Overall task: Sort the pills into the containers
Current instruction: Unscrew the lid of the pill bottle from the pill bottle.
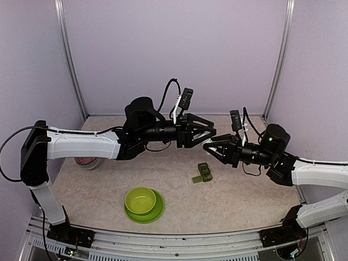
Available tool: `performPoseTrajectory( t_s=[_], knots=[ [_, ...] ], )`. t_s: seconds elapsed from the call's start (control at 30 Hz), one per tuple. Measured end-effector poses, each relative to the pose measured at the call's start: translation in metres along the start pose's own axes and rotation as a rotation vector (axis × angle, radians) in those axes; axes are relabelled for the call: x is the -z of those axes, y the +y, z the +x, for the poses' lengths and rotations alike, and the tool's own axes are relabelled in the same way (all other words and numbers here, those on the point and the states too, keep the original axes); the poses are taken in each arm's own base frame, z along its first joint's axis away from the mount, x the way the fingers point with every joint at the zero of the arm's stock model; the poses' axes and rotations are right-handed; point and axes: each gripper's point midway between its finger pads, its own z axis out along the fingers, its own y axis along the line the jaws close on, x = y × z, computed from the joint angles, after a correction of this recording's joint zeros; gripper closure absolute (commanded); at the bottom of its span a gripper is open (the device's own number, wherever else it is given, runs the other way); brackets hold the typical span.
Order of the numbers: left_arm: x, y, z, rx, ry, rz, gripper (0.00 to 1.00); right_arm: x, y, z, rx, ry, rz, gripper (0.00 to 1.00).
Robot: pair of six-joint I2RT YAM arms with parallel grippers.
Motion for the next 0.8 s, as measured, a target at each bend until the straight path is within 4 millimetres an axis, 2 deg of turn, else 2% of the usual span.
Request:
performPoseTrajectory(
  t_s=[0.4, 0.6, 0.8],
  knots=[
    [-0.0012, 0.0026, -0.0014, -0.007, -0.004, -0.005, 0.38, 0.0011, 0.0000, -0.0032, 0.003, -0.011, 0.012, 0.94],
    [-0.0014, 0.0041, 0.0016, 0.001, 0.005, -0.009, 0.38, 0.0012, 0.0027, -0.0049, 0.010, -0.016, -0.001, 0.94],
    [-0.0014, 0.0046, 0.0026, 0.004, 0.009, -0.011, 0.43, 0.0012, 0.0013, -0.0051, 0.010, -0.018, 0.007, 0.94]
  ],
)
